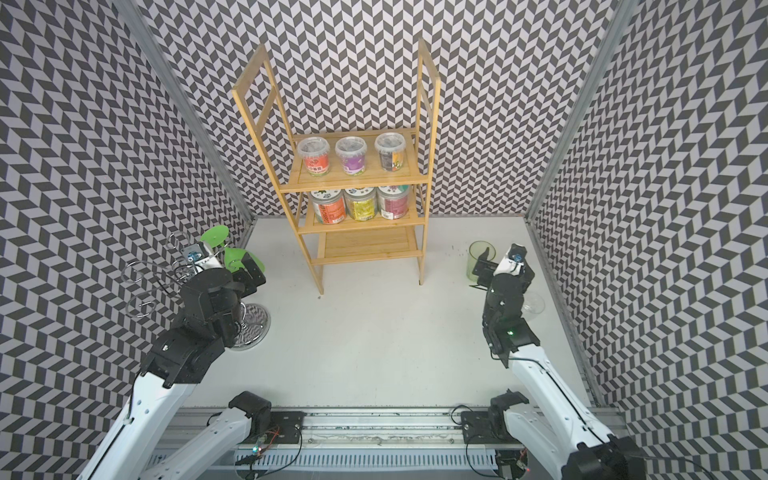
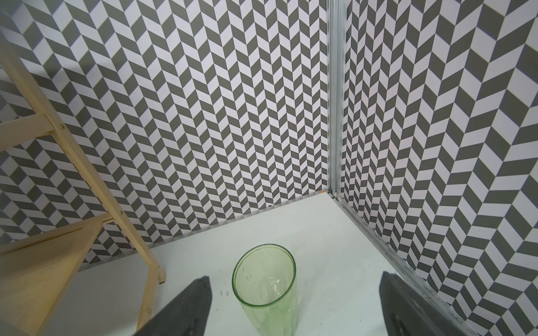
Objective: Place the seed container on the shelf
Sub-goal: Reset both arms
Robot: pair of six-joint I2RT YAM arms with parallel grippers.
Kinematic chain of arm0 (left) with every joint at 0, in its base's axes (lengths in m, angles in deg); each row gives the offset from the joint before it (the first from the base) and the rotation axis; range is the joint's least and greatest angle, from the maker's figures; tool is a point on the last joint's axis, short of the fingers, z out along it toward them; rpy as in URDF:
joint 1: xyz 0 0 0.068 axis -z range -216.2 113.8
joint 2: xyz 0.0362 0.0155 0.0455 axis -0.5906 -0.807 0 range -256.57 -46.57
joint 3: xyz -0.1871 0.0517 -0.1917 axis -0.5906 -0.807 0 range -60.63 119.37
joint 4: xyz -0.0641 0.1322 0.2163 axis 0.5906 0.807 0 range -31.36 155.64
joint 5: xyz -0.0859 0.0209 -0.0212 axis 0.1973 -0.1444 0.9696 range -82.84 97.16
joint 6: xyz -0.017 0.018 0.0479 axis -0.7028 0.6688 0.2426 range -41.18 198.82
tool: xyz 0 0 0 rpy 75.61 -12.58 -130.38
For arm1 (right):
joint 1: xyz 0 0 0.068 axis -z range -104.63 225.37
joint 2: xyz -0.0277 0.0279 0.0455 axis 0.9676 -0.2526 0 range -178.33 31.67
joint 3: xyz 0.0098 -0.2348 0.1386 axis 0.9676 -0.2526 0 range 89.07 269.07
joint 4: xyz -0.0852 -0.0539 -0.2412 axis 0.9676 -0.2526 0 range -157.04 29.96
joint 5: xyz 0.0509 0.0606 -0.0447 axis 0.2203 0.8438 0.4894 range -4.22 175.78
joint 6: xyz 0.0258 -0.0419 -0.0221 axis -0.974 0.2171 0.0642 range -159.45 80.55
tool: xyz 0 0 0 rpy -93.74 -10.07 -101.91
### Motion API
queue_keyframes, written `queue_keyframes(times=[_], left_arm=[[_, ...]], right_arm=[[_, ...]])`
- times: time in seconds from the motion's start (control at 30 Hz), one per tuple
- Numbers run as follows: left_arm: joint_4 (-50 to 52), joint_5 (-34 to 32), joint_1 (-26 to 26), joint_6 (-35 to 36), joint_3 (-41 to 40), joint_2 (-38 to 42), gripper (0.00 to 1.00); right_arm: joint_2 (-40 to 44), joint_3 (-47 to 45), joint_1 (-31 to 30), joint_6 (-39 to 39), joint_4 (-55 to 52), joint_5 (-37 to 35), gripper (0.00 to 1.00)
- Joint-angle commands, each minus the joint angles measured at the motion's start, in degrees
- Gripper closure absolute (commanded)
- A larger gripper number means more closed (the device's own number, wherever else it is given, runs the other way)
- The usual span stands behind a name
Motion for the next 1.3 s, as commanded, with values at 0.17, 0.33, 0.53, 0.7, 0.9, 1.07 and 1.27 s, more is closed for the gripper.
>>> queue_keyframes(times=[0.17,0.33,0.53,0.7,0.9,1.07,1.27], left_arm=[[6.20,1.47,0.01,-0.10,-0.08,-3.22,0.00],[7.89,0.63,0.05,-2.11,-1.68,-4.59,0.00],[8.21,-0.37,0.09,-1.26,-1.87,-3.72,0.00],[9.65,-0.18,0.12,-1.75,-1.74,-3.89,0.00],[10.68,2.54,0.12,-1.78,-2.87,-4.92,0.01],[9.88,7.25,-0.04,-1.36,-3.29,-6.12,0.00],[14.80,8.90,0.38,-3.43,-0.35,-8.29,0.01]], right_arm=[[1.48,2.52,0.11,-0.25,-0.02,1.59,0.06],[1.14,2.95,0.14,-1.93,-1.27,2.35,0.06],[0.73,4.22,0.03,-3.05,-3.64,3.00,0.06],[0.79,4.65,0.07,-4.39,-4.43,3.27,0.06],[0.00,7.05,-0.01,-5.28,-7.29,3.43,0.06],[-0.72,9.65,-0.48,-5.91,-11.26,2.43,0.06],[-0.16,11.16,-0.99,-6.59,-15.35,0.52,0.06]])
